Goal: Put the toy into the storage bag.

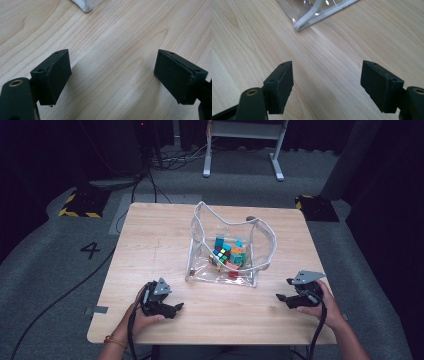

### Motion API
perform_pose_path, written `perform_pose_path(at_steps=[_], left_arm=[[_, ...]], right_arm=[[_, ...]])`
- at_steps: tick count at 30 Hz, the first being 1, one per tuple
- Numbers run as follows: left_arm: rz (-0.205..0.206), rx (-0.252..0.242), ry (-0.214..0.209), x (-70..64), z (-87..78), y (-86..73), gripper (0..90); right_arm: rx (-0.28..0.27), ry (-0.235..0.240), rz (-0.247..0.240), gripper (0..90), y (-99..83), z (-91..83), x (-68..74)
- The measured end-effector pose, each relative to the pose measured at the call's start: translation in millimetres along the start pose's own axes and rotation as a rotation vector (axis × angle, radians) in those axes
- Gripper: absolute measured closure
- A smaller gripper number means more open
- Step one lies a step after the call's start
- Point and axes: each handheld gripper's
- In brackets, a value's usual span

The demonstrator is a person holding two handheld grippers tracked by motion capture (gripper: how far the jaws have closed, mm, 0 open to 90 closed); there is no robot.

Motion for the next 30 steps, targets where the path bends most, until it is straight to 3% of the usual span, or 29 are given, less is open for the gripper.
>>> perform_pose_path(at_steps=[17, 20, 24, 30], left_arm=[[0.001, -0.001, 0.004, 0.2, 0.0, 0.0, 14.2], [0.001, -0.001, 0.005, 0.2, -0.1, 0.1, 14.2], [0.0, 0.0, -0.001, 0.0, 0.1, 0.0, 14.2], [0.002, 0.001, -0.002, 0.4, 0.2, 0.2, 14.2]], right_arm=[[-0.005, 0.019, 0.079, 23.5, -42.0, 9.1, 1.6], [-0.041, 0.038, 0.126, 22.4, -51.6, 9.3, -1.6], [-0.115, 0.033, 0.142, 21.8, -63.2, 9.8, -1.8], [-0.11, 0.019, 0.163, 20.1, -64.3, 9.3, -1.6]])
Point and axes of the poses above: each handheld gripper's, and its own axes: z roughly forward along the jaws, y roughly out of its top, x roughly to its left, and after that the axes turned 7 degrees about x, right-handed
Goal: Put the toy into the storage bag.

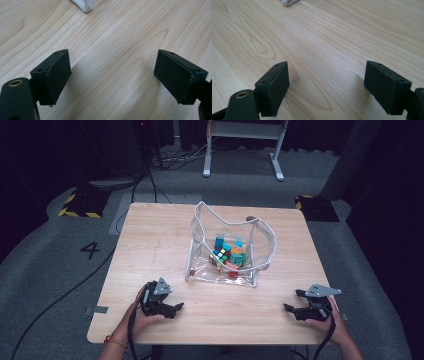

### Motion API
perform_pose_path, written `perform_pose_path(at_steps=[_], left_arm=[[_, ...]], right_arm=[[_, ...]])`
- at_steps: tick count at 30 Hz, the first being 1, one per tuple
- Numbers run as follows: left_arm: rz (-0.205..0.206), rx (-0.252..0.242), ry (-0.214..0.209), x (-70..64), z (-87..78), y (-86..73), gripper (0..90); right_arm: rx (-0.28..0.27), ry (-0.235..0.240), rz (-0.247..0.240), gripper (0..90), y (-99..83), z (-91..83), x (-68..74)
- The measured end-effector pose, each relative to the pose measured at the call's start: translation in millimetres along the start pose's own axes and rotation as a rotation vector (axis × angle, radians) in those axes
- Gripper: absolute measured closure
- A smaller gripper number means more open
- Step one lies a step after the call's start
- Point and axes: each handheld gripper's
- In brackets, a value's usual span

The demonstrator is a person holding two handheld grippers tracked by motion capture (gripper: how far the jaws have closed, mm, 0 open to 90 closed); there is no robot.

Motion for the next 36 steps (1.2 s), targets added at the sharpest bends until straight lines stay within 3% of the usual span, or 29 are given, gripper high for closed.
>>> perform_pose_path(at_steps=[36], left_arm=[[-0.001, -0.001, -0.005, -0.2, 0.1, 0.0, 14.4]], right_arm=[[-0.003, 0.003, -0.008, 19.8, 0.1, 0.3, -1.0]])
Point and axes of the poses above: each handheld gripper's, and its own axes: z roughly forward along the jaws, y roughly out of its top, x roughly to its left, and after that the axes turned 7 degrees about x, right-handed
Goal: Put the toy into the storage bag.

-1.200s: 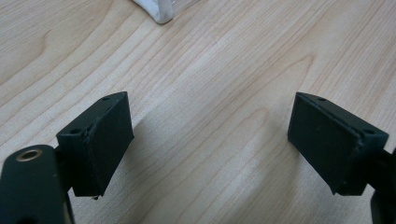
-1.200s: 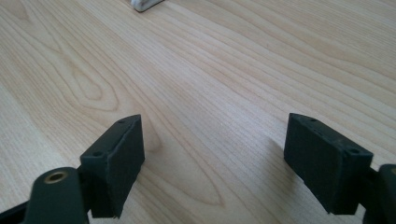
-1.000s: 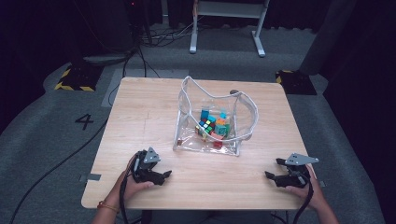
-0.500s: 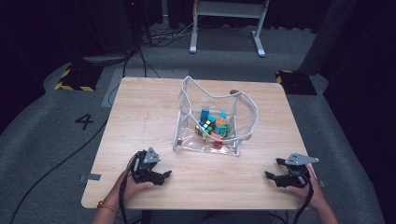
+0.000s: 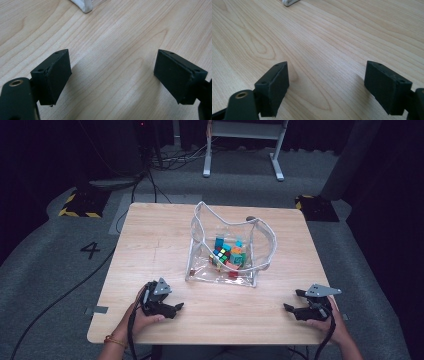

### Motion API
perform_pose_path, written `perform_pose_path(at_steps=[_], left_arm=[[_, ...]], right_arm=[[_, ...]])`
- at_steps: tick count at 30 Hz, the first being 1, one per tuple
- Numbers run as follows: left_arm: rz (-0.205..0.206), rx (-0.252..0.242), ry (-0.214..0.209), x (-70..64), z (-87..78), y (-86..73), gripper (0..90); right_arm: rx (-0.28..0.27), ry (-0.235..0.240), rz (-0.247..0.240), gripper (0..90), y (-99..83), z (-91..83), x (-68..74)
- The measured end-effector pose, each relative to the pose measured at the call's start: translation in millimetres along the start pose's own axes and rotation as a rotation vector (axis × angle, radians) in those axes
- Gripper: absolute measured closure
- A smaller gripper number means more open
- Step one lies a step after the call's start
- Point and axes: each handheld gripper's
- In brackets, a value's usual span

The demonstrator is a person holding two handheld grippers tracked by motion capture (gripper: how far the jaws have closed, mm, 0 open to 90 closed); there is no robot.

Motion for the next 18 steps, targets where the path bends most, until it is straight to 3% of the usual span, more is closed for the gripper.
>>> perform_pose_path(at_steps=[18], left_arm=[[-0.002, 0.002, 0.004, 0.1, 0.6, 0.9, 14.0]], right_arm=[[-0.002, 0.002, 0.0, 19.7, 0.3, 0.4, -0.2]])
Point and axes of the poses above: each handheld gripper's, and its own axes: z roughly forward along the jaws, y roughly out of its top, x roughly to its left, and after that the axes turned 7 degrees about x, right-handed
